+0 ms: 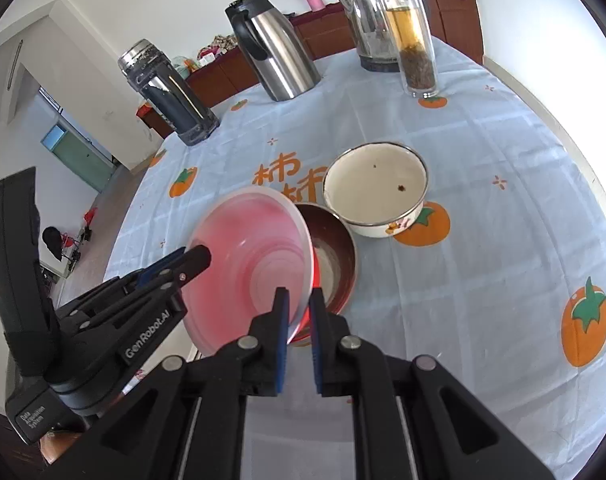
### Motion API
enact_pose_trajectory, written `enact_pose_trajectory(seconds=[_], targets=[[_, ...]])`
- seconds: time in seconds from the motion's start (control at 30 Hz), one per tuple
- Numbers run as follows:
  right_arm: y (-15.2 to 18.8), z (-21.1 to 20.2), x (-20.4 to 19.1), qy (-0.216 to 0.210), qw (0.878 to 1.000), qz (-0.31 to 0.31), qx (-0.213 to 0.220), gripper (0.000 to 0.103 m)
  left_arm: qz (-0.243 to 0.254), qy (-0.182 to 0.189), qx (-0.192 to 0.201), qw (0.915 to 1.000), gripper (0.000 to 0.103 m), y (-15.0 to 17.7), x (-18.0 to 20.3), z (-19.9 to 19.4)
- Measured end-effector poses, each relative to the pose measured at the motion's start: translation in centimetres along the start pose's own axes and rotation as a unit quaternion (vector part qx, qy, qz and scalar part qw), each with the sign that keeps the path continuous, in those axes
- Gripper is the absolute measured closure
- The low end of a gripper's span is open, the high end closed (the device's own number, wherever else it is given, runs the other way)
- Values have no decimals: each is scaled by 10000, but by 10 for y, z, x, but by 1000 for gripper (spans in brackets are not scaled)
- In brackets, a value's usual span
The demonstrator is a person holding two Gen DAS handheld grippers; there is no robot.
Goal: Organize plates and bowls
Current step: 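Lift the red bowl with both tools and carry it over the steel bowl, then lower the red bowl into the steel bowl and open both tools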
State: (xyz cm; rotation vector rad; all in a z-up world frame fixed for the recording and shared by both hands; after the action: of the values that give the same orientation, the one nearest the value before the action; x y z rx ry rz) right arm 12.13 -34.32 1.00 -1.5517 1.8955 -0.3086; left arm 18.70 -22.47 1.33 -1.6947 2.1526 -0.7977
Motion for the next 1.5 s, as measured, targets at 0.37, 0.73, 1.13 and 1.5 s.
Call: enact_pose_trajectory(seconds=[0.37,0.73,1.13,1.5], targets=[[3,18,5,28,9998,37,-174,93,92,-224,-37,9997,87,3,3,16],[2,30,11,-62,9993,160,-340,93,85,-290,-160,9994,87,3,3,29],[0,39,15,-71,9987,227,-455,89,140,-302,-89,9994,87,-7,5,28],[-6,20,23,-180,9993,327,-55,79,24,-291,32,9996,87,-12,-4,23]])
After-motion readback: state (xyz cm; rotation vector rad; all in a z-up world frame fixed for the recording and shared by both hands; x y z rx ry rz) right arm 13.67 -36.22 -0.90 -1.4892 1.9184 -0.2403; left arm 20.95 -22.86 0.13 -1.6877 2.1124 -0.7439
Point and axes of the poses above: each gripper's, at about its wrist camera, not at the fingertips, and z roughly the way its jaws point, x to its right, y to its underside, the point moved 2 cm from there along z, roughly the way its jaws point, and after that the axes turned 9 degrees about -z, right-handed, at the moved point
